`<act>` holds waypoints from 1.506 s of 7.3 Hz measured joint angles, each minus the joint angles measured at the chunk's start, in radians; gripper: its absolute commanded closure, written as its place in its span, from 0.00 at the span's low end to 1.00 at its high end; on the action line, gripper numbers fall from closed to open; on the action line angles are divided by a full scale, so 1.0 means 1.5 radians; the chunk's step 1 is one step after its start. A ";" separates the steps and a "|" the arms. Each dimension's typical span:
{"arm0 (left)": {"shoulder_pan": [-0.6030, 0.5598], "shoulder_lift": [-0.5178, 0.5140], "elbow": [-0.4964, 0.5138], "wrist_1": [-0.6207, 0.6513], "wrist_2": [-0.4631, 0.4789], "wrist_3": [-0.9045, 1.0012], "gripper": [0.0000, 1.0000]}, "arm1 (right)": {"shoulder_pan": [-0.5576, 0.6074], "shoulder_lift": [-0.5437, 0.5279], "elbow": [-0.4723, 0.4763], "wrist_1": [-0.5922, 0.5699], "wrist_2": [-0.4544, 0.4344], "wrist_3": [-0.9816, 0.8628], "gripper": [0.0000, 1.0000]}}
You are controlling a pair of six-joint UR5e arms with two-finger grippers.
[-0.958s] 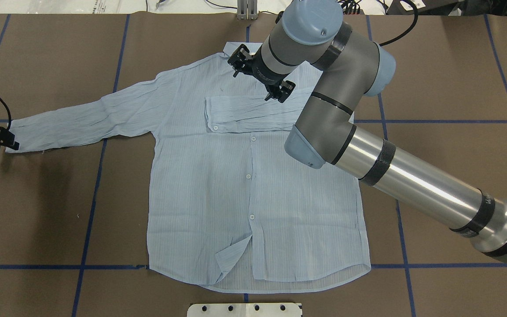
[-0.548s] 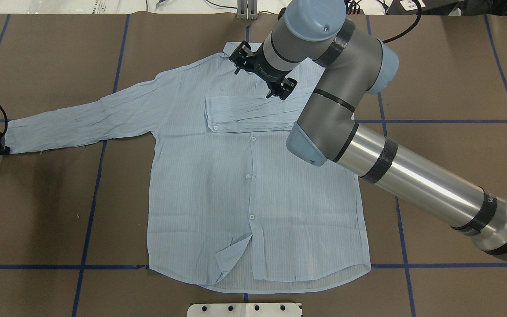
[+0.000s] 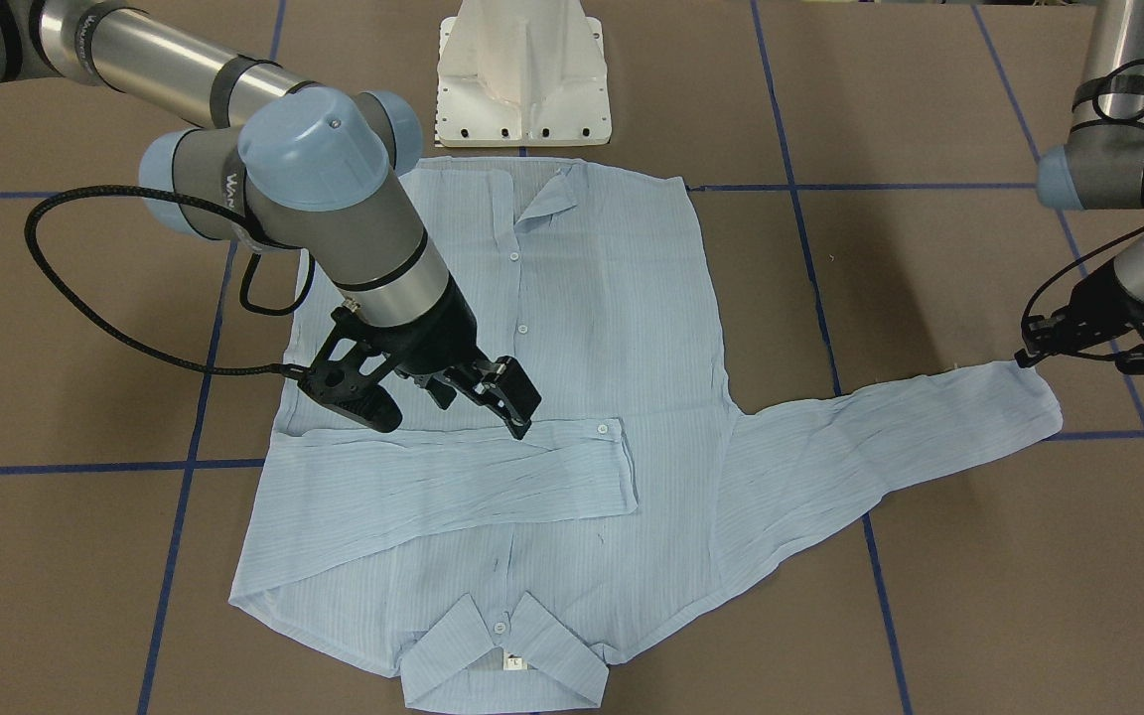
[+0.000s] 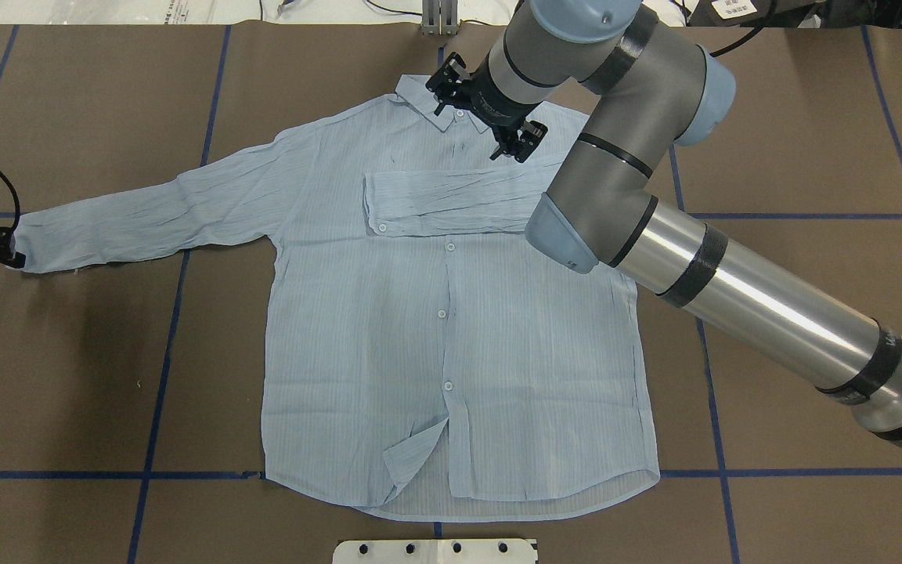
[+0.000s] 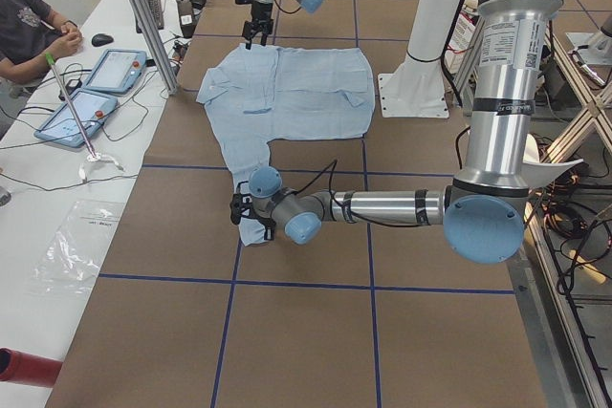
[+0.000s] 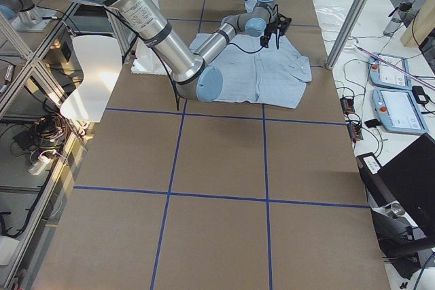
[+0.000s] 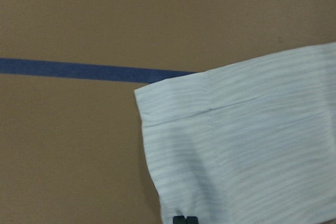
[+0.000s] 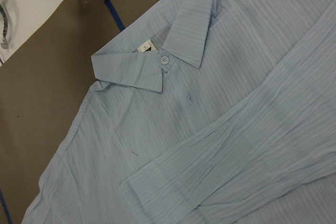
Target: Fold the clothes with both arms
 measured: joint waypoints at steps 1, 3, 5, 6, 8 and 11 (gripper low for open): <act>0.000 -0.022 -0.040 0.019 -0.013 -0.050 1.00 | 0.014 -0.032 0.020 0.000 0.011 -0.016 0.01; 0.015 -0.111 -0.080 0.031 -0.011 -0.208 1.00 | 0.054 -0.138 0.081 0.000 0.042 -0.110 0.01; 0.111 -0.246 -0.089 0.055 0.065 -0.407 1.00 | 0.087 -0.240 0.130 0.002 0.060 -0.187 0.01; 0.173 -0.316 -0.082 0.077 0.123 -0.487 1.00 | 0.099 -0.280 0.144 0.005 0.061 -0.215 0.01; 0.253 -0.450 -0.024 0.097 0.202 -0.608 1.00 | 0.114 -0.336 0.158 0.008 0.060 -0.271 0.01; 0.326 -0.573 0.067 0.100 0.288 -0.676 1.00 | 0.118 -0.357 0.160 0.009 0.054 -0.294 0.01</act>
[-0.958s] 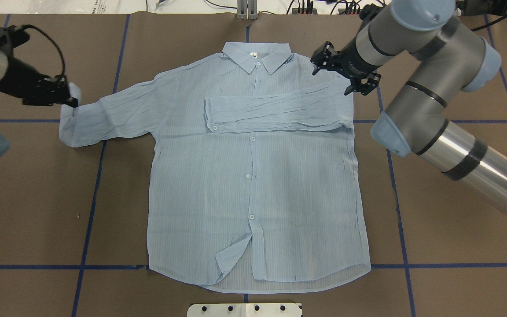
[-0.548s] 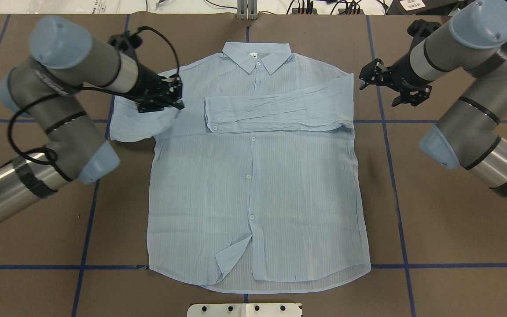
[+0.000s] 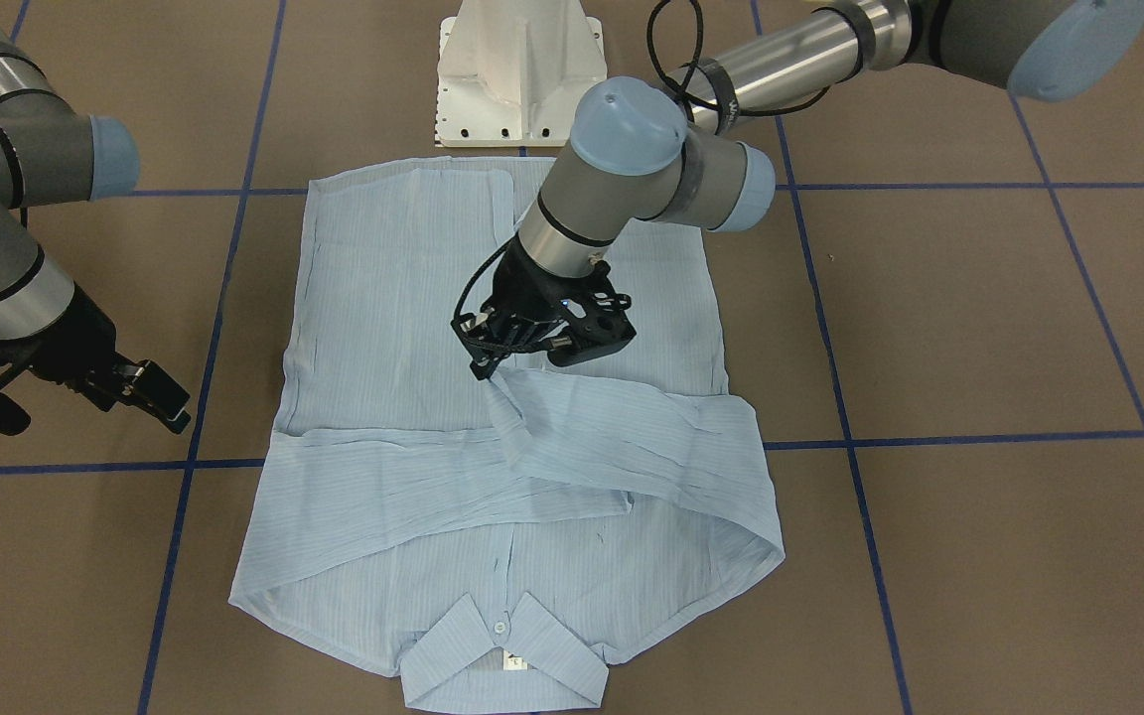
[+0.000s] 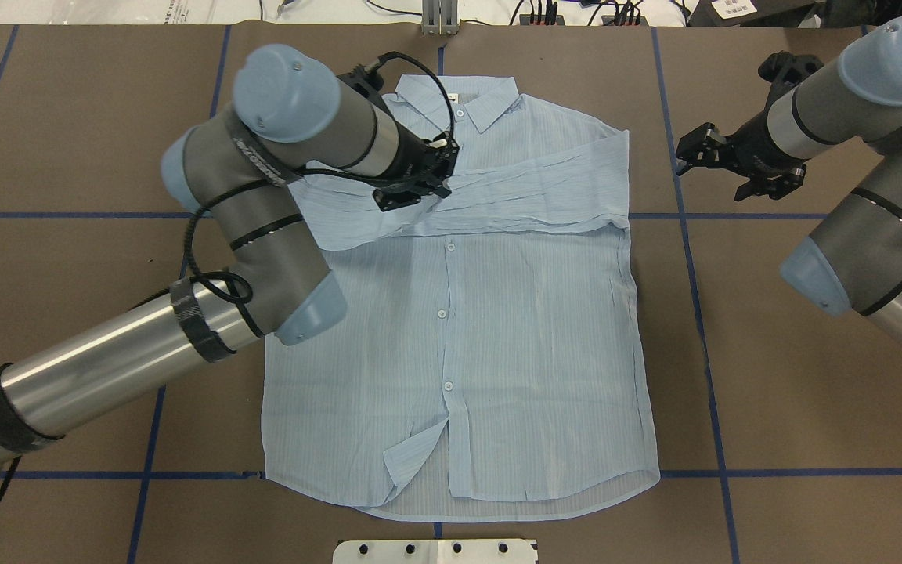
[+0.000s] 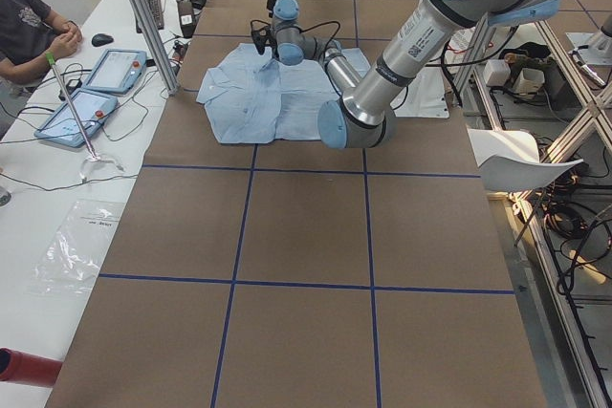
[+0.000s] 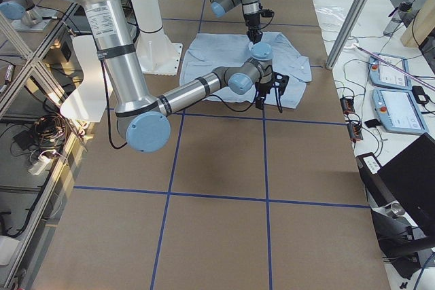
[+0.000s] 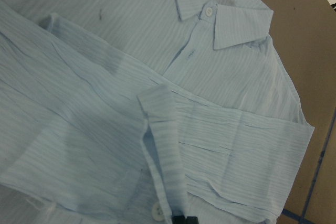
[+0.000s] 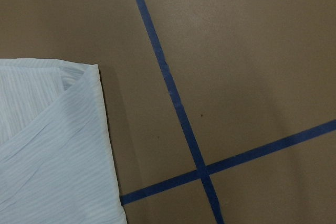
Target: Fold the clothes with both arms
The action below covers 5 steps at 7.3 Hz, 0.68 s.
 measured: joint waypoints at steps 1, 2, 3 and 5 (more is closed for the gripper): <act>0.012 -0.014 0.012 0.000 0.009 -0.002 0.75 | 0.001 -0.001 0.001 0.000 -0.001 0.000 0.01; 0.021 -0.028 0.026 0.000 0.015 -0.002 0.36 | 0.001 -0.002 0.001 0.000 -0.002 0.000 0.00; 0.026 -0.037 0.037 -0.001 0.026 0.001 0.06 | 0.001 -0.002 0.001 0.000 -0.003 0.000 0.00; 0.033 -0.048 0.037 -0.001 0.045 0.008 0.01 | 0.000 -0.008 0.005 0.000 -0.005 0.002 0.00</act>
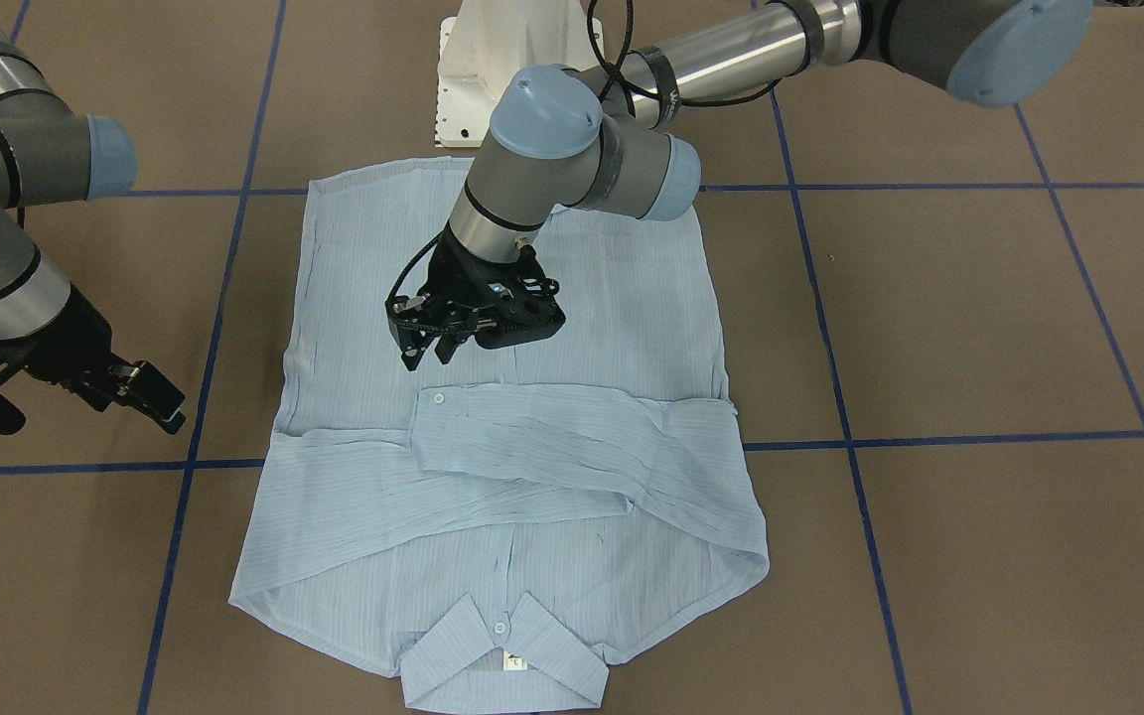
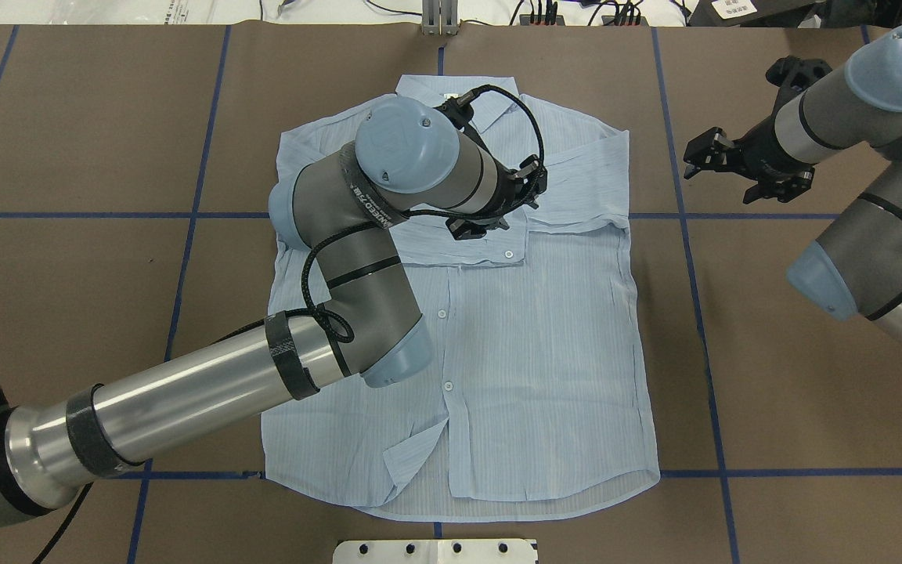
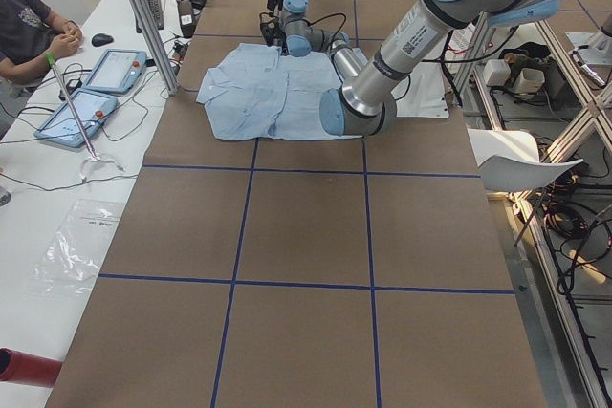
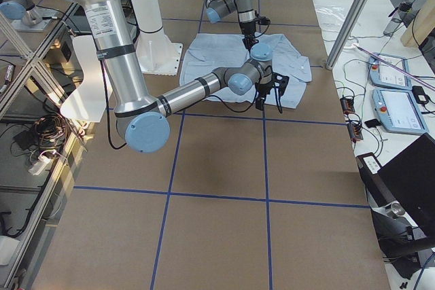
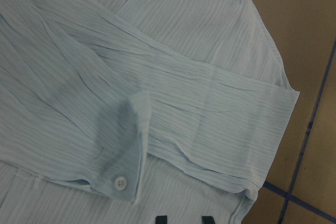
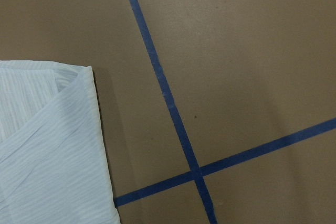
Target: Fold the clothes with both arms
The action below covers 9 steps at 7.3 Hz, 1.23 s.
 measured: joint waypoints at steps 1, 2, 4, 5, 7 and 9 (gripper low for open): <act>0.001 0.000 -0.014 0.003 0.002 0.002 0.01 | -0.001 -0.012 0.014 0.000 -0.003 0.006 0.00; 0.001 0.013 -0.051 0.018 0.002 0.003 0.02 | -0.009 -0.038 0.045 0.000 -0.005 0.010 0.00; 0.001 0.091 -0.184 0.091 0.000 0.048 0.02 | -0.073 -0.113 0.141 0.002 -0.017 0.101 0.01; 0.001 0.140 -0.250 0.123 -0.001 0.095 0.02 | -0.134 -0.147 0.193 0.002 -0.056 0.179 0.01; -0.001 0.240 -0.361 0.165 -0.001 0.213 0.02 | -0.269 -0.185 0.264 -0.001 -0.148 0.338 0.01; -0.006 0.306 -0.446 0.200 -0.002 0.291 0.02 | -0.403 -0.229 0.332 -0.026 -0.257 0.472 0.04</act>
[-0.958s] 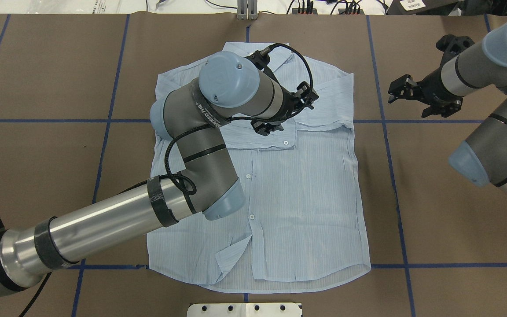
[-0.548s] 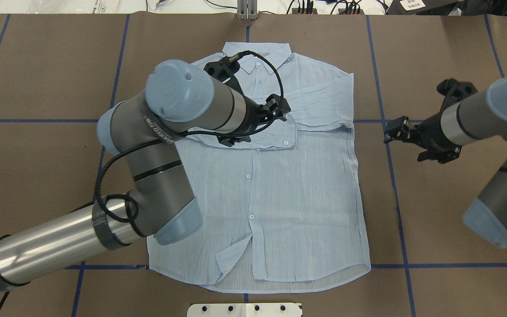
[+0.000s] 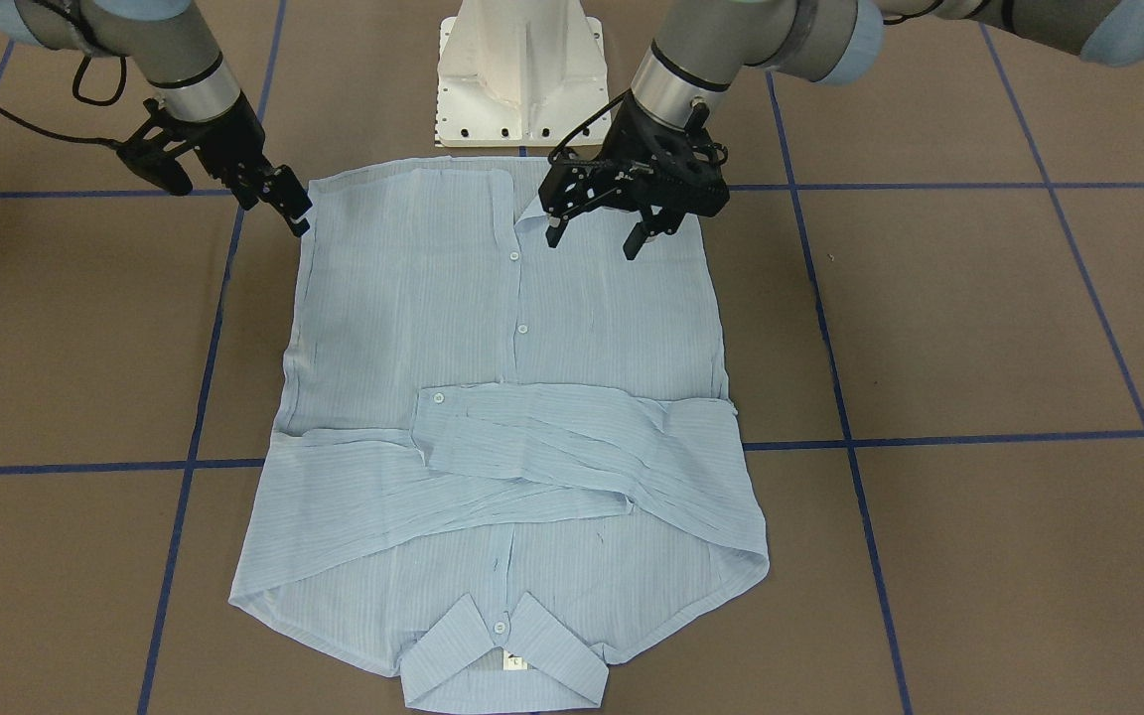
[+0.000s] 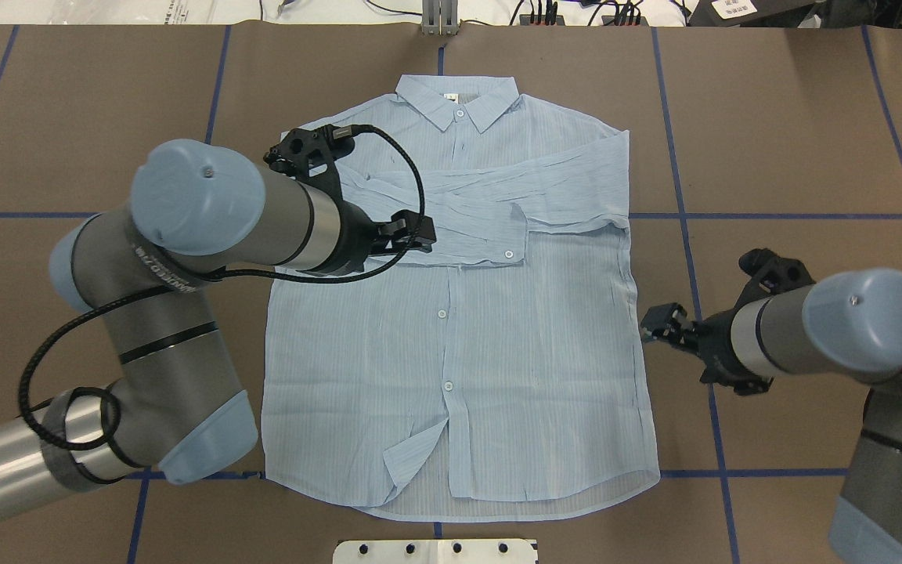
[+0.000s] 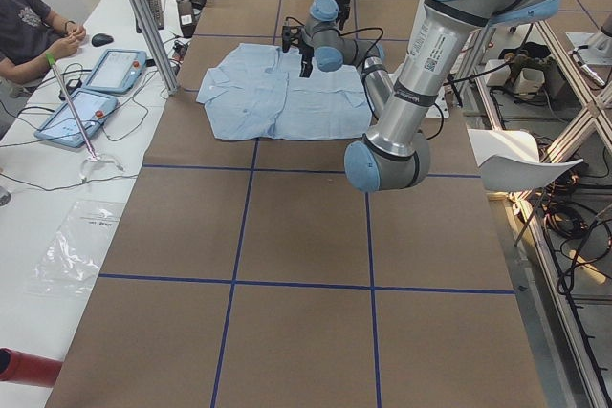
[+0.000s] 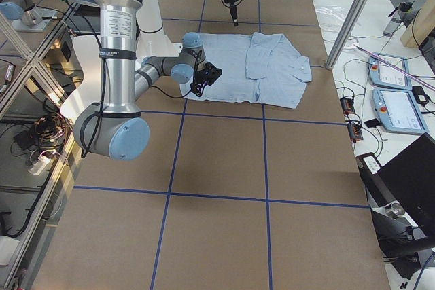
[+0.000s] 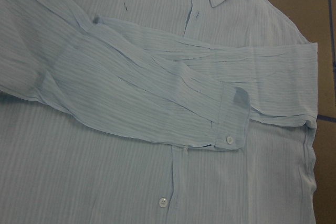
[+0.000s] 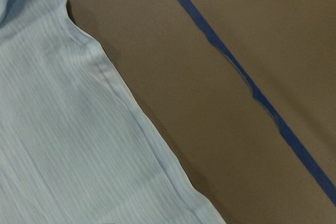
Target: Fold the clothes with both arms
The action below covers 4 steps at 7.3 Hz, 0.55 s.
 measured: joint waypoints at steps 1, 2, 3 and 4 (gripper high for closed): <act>-0.002 0.017 -0.024 0.008 0.001 0.019 0.02 | -0.053 -0.014 0.025 -0.025 -0.042 0.053 0.06; -0.003 0.025 -0.038 0.011 0.002 0.026 0.02 | -0.098 -0.021 0.031 -0.044 -0.084 0.098 0.08; -0.003 0.029 -0.044 0.012 0.003 0.029 0.02 | -0.129 -0.022 0.023 -0.053 -0.115 0.137 0.11; -0.002 0.033 -0.046 0.013 0.006 0.030 0.02 | -0.144 -0.018 0.006 -0.054 -0.130 0.157 0.12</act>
